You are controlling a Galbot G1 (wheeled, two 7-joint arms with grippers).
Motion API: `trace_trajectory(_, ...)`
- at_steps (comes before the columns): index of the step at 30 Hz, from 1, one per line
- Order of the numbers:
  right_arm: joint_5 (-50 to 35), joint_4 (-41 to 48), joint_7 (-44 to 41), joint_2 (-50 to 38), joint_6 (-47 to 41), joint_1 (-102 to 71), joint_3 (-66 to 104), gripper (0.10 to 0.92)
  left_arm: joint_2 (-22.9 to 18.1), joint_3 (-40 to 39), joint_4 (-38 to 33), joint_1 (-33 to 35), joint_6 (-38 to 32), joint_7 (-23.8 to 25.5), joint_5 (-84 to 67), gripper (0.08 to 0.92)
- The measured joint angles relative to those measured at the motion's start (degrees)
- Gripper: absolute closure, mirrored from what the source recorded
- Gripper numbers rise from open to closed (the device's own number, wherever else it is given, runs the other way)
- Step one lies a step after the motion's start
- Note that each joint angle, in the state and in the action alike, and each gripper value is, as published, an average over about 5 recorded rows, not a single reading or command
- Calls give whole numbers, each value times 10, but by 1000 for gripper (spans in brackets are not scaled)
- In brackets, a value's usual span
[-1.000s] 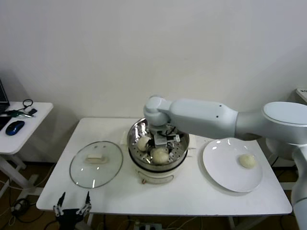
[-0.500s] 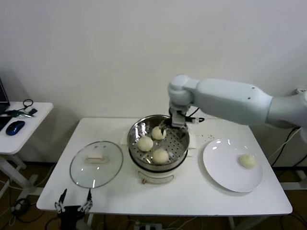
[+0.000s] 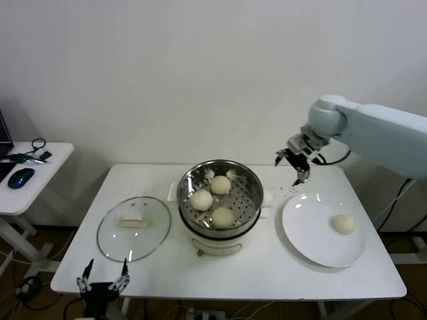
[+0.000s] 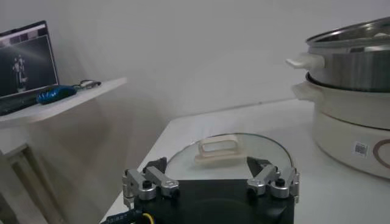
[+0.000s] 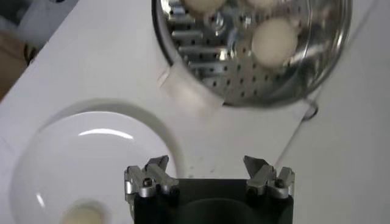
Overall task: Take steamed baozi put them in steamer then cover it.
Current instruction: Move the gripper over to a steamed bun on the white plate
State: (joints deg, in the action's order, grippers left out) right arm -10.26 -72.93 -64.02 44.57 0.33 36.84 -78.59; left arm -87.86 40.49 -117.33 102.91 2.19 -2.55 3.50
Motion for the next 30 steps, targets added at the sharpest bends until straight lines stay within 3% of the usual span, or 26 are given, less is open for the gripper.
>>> trace_trajectory(13, 73, 86, -29, -85, -16, -193, 164, 203, -3, 2, 4, 0, 1, -2, 4, 177)
trace_trajectory(30, 195, 226, -33, -63, 26, -351, 332, 203, -9, 3, 10, 1, 1, -7, 11, 177)
